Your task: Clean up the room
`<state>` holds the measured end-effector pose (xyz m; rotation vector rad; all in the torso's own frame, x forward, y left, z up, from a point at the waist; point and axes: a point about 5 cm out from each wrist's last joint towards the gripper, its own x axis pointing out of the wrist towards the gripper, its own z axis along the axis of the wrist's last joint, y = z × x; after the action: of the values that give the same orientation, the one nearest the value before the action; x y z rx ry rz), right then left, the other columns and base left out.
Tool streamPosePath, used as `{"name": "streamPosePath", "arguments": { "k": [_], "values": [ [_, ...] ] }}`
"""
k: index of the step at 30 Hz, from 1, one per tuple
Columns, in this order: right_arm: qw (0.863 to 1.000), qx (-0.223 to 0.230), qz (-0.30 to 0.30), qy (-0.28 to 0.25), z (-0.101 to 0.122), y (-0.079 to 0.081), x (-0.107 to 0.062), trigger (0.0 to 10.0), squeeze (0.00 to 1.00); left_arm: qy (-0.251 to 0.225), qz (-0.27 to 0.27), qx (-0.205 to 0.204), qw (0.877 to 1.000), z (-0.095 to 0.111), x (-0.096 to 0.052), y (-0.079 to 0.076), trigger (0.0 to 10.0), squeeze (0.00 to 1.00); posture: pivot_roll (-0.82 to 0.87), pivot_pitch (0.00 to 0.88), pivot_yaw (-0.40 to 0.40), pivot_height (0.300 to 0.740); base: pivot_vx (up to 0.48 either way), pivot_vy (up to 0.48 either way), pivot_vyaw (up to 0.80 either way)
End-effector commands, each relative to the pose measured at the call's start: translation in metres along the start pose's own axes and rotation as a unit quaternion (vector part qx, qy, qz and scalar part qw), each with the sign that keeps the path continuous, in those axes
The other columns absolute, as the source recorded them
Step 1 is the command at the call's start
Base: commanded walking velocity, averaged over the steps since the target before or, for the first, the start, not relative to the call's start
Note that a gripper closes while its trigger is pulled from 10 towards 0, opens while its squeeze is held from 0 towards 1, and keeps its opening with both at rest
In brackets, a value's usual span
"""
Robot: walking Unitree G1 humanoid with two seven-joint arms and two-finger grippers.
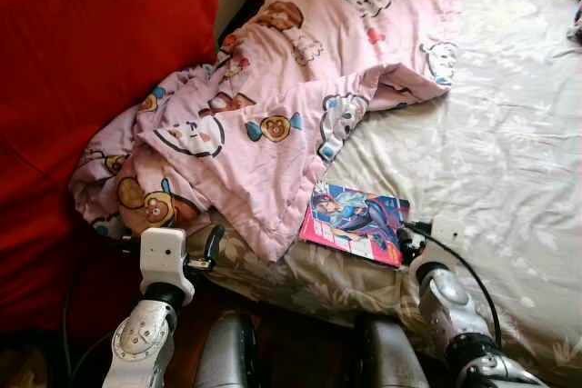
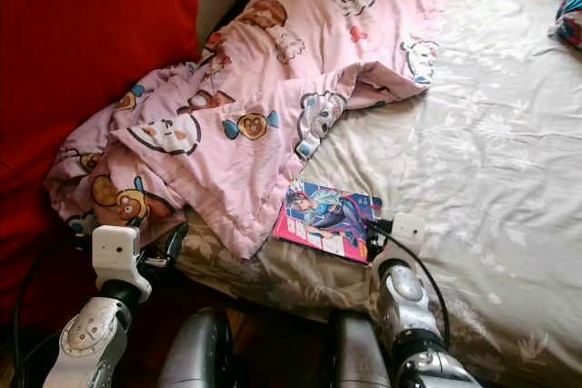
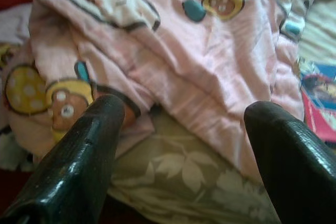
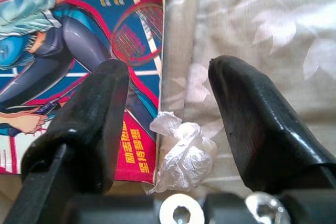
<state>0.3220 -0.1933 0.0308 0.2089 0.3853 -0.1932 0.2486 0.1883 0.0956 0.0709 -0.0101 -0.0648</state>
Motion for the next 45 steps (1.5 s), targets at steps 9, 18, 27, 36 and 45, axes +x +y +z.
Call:
{"name": "streamPosePath", "arguments": {
  "k": [9, 18, 27, 36, 45],
  "values": [
    [0.997, 0.046, 0.000, 0.066, -0.020, -0.003, -0.002, 10.0, 0.00, 0.017, -0.001, 0.007, 1.000, -0.003, -0.008, 0.003, 10.0, 0.00, 0.03, 0.287, 0.075, 0.609, 0.000, 0.000, 0.00],
    [0.996, 0.038, 0.020, 0.072, -0.021, 0.003, -0.002, 0.0, 0.00, 0.016, -0.004, 0.009, 1.000, -0.002, -0.005, 0.001, 10.0, 0.00, 0.03, 0.279, 0.080, 0.609, 0.000, 0.000, 0.00],
    [0.996, 0.039, 0.020, 0.074, -0.024, 0.001, -0.003, 0.0, 0.00, 0.012, -0.005, 0.010, 1.000, -0.001, -0.001, -0.001, 10.0, 0.00, 0.02, 0.269, 0.081, 0.609, 0.000, 0.000, 0.00],
    [0.996, 0.038, 0.013, 0.083, -0.031, -0.002, -0.006, 0.0, 0.00, 0.011, -0.008, 0.010, 1.000, -0.001, 0.002, -0.003, 10.0, 0.00, 0.01, 0.254, 0.078, 0.609, 0.000, 0.000, 0.00],
    [0.997, 0.061, -0.007, 0.050, -0.034, -0.009, -0.010, 0.0, 0.00, 0.008, -0.009, 0.007, 1.000, -0.004, 0.008, -0.005, 10.0, 0.00, -0.03, 0.192, 0.075, 0.609, 0.000, 0.000, 0.00]
  ]
}}
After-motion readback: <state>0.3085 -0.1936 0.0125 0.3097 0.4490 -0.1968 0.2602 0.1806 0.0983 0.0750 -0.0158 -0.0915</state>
